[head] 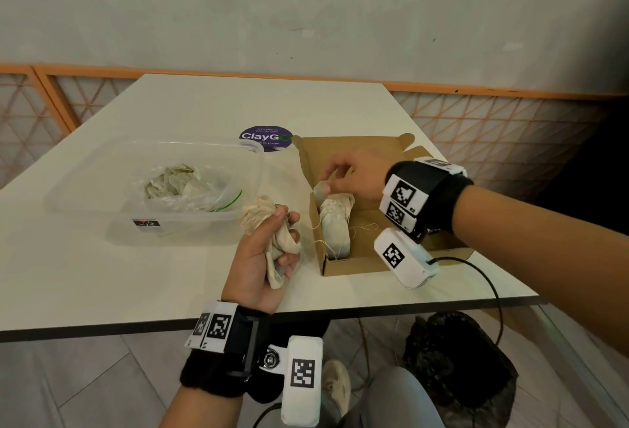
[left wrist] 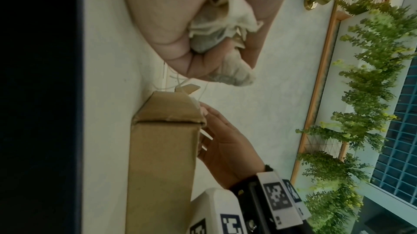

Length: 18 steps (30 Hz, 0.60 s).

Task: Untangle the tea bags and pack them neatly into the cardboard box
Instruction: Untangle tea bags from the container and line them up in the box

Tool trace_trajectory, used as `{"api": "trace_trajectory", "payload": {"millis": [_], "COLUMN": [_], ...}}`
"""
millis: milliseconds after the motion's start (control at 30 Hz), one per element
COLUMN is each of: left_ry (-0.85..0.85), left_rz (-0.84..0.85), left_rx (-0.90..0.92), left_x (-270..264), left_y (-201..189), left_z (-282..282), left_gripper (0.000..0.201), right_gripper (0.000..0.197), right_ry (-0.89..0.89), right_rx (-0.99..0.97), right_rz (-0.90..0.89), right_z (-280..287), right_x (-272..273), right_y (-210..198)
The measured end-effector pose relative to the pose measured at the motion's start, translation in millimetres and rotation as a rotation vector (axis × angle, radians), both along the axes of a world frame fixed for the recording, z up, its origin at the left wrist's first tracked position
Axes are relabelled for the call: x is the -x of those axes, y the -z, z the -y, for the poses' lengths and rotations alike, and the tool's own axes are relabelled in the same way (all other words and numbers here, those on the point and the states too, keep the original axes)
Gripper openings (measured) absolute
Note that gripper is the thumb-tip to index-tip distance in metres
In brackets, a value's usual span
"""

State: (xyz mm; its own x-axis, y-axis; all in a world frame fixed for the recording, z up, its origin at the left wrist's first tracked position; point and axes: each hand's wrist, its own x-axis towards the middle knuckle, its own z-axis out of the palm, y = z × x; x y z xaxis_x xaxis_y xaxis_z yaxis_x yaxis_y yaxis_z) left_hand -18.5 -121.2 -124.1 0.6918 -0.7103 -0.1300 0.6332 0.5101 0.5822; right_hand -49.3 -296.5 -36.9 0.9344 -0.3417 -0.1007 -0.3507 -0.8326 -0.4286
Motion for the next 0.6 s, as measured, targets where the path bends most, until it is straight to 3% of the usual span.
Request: {"api": "trace_trajectory", "payload": {"millis": [133,267,400,500,600], "left_ry": [0.004,-0.005,-0.007,-0.004,-0.003], "left_rz": [0.006,0.022,0.030,0.040,0.044], "left_rx": [-0.002,-0.018,-0.017,-0.029,-0.031], "left_x": [0.5,1.0,0.8,0.7,1.3], "left_y": [-0.4,0.0,-1.1,-0.9,-1.4], "left_z": [0.7,0.4,0.3,0.4,0.4], "left_gripper": [0.009,0.010,0.009,0.009,0.008], "right_gripper": [0.004,0.013,0.036,0.031,0.025], "right_ry": [-0.036,-0.060,-0.096,-0.103,-0.101], "right_rx": [0.011,-0.001,0.039,0.183,0.182], "right_rz": [0.048,-0.007,-0.112,-0.141,-0.145], "right_z": [5.4,6.0,1.4,-0.9,-3.0], "right_x": [-0.8,1.2,-2.5,-8.9,-12.6], "right_y": [0.2,-0.2,-1.3,-0.7,-0.7]}}
